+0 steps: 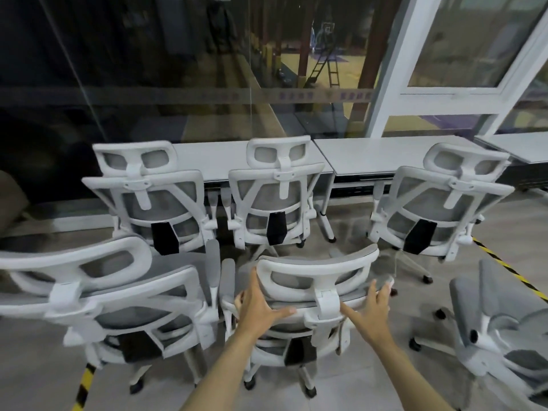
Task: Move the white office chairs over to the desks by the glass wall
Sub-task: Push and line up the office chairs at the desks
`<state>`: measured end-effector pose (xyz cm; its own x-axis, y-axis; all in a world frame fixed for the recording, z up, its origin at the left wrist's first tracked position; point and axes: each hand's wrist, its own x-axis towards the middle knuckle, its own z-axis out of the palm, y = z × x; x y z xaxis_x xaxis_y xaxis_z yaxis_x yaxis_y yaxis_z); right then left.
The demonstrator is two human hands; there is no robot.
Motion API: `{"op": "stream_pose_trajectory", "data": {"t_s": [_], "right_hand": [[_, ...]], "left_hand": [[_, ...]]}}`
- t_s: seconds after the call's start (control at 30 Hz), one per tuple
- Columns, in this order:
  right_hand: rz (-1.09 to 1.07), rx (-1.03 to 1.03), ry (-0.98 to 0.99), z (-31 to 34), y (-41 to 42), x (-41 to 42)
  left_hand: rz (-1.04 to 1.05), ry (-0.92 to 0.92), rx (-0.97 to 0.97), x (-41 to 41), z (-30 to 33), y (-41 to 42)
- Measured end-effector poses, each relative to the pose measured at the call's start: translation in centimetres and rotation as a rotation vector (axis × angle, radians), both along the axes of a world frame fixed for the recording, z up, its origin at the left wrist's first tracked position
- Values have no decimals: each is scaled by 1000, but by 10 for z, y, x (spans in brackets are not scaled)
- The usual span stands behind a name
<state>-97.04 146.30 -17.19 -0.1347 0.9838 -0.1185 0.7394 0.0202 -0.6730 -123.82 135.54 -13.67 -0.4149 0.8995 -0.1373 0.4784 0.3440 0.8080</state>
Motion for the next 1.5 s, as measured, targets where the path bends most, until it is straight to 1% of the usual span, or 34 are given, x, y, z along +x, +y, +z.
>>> {"op": "stream_pose_trajectory", "data": {"t_s": [0.13,0.23,0.4,0.63,0.77,0.97,1.2,1.37,1.5], "right_hand": [[-5,-36,-29,4,24,-14],[9,-80,-14,10,43,-23],[23,-113,20,7,84,-28],[44,-102,80,1,132,-33],[32,-72,117,-1,134,-35],[23,-43,96,-9,126,-31],[6,48,77,-12,104,-23],[24,59,23,-12,101,-24],[32,31,39,-7,108,-25]], "left_hand": [[15,-62,-40,-15,9,22],[31,-105,-27,-24,7,39],[89,-144,-76,-28,-2,69],[146,-111,-38,-24,-5,101],[147,-76,-52,-22,-1,106],[124,-118,-80,-22,-7,102],[141,-137,-48,-21,-17,93],[131,-146,-27,-21,-12,91],[133,-125,-22,-24,-14,98]]}}
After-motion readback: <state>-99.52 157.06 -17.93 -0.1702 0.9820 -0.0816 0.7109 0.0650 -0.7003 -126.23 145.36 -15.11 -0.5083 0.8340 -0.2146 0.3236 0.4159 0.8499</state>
